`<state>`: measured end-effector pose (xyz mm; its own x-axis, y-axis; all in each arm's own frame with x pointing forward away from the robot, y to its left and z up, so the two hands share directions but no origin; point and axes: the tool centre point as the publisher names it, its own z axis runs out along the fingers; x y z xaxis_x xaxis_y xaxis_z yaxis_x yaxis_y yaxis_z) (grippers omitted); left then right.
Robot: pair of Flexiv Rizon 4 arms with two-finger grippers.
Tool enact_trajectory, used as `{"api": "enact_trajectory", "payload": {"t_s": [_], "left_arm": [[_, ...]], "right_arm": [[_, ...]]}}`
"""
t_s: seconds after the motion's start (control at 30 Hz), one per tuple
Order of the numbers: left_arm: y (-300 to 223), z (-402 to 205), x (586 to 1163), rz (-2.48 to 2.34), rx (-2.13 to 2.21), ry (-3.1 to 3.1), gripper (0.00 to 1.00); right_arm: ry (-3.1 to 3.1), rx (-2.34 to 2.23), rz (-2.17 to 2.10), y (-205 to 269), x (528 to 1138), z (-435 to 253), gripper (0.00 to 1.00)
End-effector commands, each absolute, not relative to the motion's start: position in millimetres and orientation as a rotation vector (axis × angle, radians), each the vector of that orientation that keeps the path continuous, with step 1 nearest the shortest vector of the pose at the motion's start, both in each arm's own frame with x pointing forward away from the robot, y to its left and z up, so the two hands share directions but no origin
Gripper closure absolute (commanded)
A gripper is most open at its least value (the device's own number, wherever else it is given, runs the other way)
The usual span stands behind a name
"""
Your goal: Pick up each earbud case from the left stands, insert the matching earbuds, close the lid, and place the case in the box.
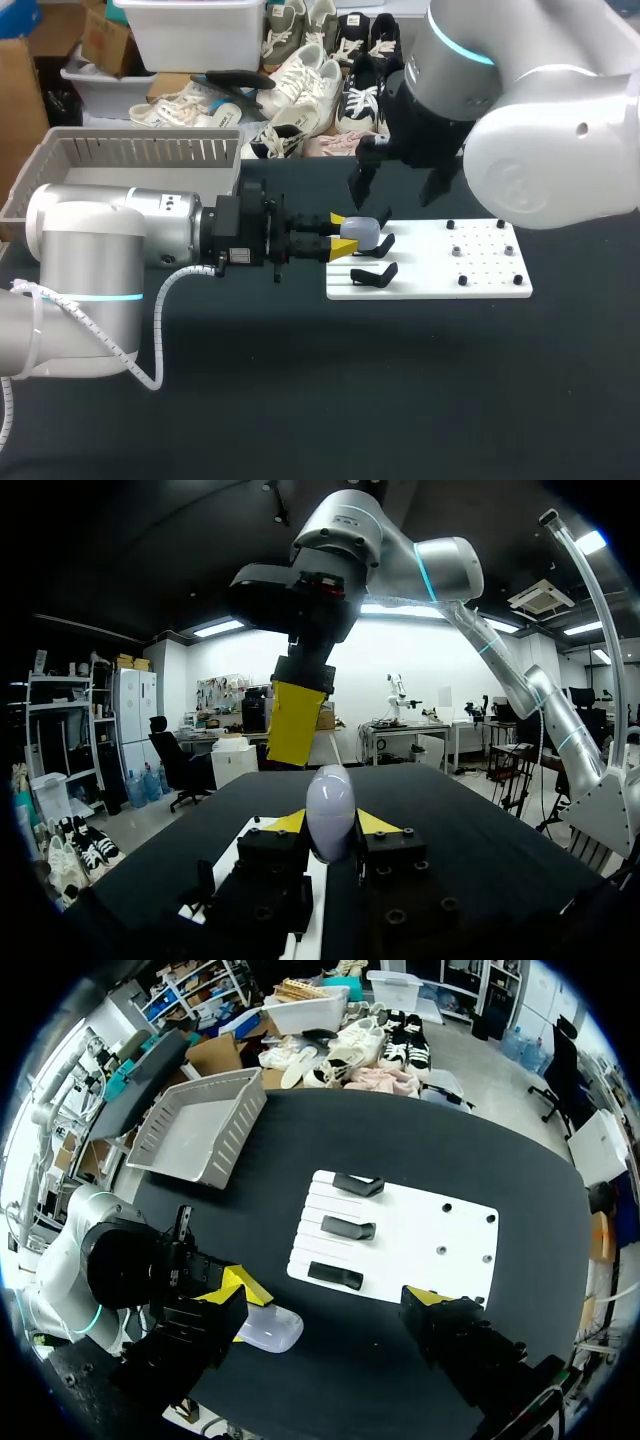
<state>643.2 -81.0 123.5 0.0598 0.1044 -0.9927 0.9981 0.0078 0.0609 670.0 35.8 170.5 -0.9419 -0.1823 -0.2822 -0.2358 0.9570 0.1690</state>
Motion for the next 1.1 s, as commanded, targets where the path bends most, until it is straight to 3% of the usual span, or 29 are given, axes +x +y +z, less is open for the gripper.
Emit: {"api": "enact_trajectory", "payload": {"t_s": [0.03, 0.33, 0.8, 1.1], "left_arm": [[-80.7, 123.3, 642.7, -1.104, 1.303, 1.244, 1.00], [-80.7, 123.3, 642.7, -1.104, 1.303, 1.244, 1.00], [-6.5, 150.4, 647.0, -0.929, 1.135, 1.404, 1.00], [42.3, 162.4, 682.8, -0.674, 0.941, 1.575, 1.00]], "right_arm": [[2.732, -0.249, 0.267, 27.0, 657.1, 185.9, 0.00], [2.610, -0.506, 0.285, 17.8, 622.8, 234.9, 0.00], [2.711, -0.592, 0.280, -12.3, 622.4, 210.1, 0.00], [2.711, -0.592, 0.280, -12.3, 622.4, 210.1, 0.00]]}}
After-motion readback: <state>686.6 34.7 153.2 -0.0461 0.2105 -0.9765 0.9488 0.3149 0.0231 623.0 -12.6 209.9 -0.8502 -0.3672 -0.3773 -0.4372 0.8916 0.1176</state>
